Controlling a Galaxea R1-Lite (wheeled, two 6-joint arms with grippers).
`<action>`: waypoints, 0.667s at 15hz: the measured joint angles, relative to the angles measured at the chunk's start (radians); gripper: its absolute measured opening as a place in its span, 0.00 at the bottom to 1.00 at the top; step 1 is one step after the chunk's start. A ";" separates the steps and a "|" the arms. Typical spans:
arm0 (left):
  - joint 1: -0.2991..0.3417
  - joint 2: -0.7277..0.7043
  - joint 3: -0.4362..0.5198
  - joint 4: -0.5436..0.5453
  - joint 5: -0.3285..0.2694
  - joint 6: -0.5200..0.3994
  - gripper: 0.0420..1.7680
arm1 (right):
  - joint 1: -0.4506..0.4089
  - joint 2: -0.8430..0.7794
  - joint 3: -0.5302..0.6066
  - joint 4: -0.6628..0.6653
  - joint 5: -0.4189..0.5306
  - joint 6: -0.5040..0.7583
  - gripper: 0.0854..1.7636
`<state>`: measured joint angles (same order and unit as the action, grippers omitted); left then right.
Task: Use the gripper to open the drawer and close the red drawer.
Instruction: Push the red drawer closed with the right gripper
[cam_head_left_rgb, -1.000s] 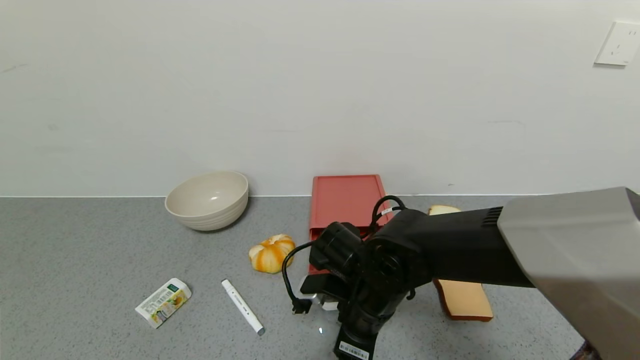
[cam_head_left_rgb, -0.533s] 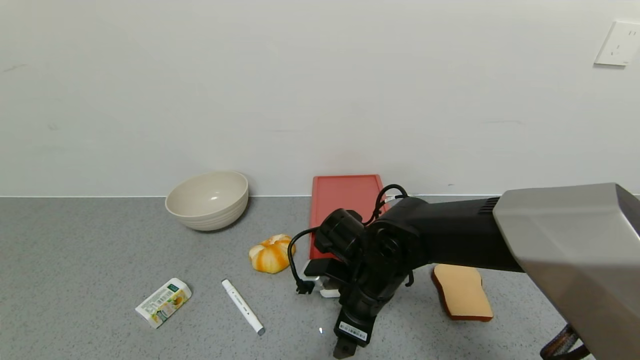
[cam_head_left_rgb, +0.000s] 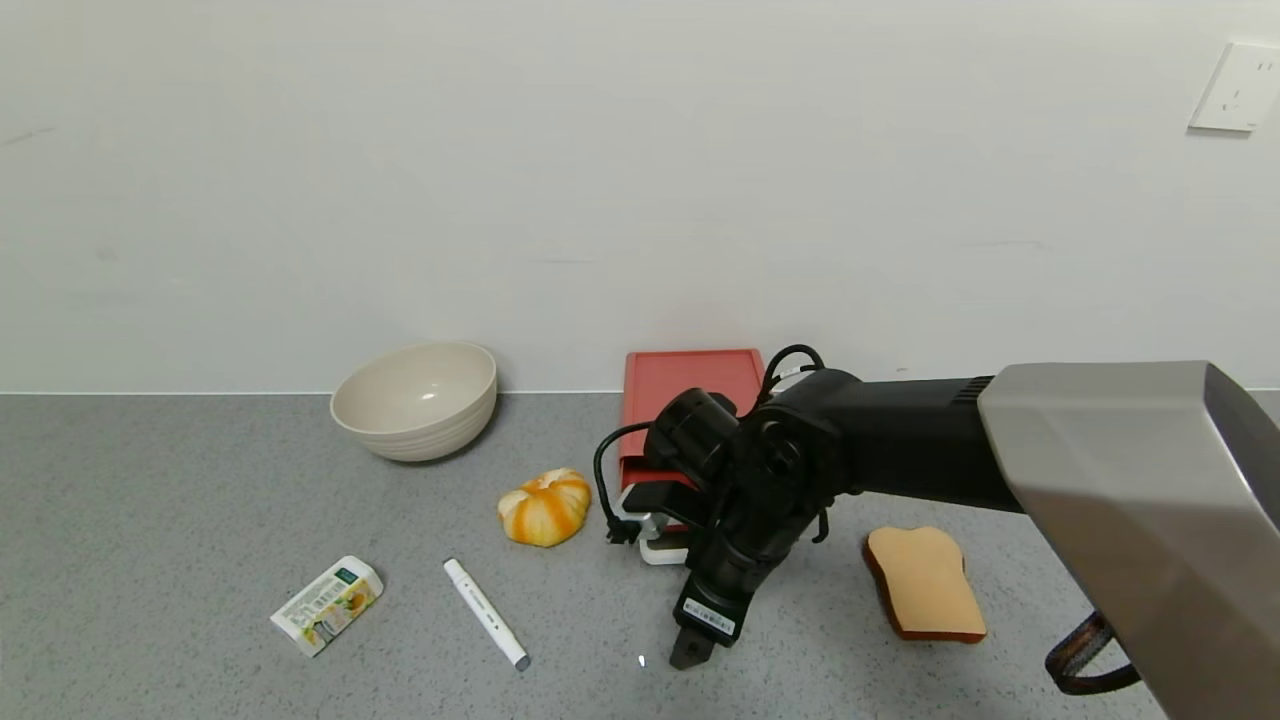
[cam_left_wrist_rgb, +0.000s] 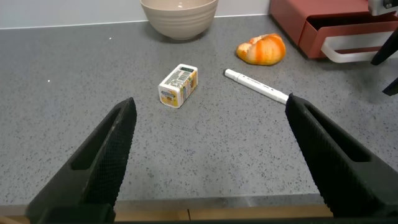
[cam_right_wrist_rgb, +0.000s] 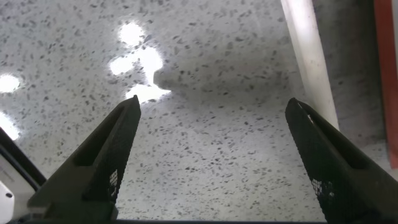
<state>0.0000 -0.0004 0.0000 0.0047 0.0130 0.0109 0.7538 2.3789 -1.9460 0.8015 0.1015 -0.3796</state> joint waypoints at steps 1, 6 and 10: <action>0.000 0.000 0.000 0.000 0.000 0.000 0.98 | -0.006 0.006 -0.010 0.000 0.000 0.000 0.97; 0.000 0.000 0.000 0.000 0.000 0.000 0.98 | -0.030 0.025 -0.030 -0.023 0.000 -0.009 0.97; 0.000 0.000 0.000 0.000 0.000 0.000 0.98 | -0.046 0.032 -0.031 -0.075 0.000 -0.007 0.97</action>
<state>0.0000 -0.0004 0.0000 0.0043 0.0130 0.0109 0.7077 2.4106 -1.9772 0.7264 0.1013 -0.3866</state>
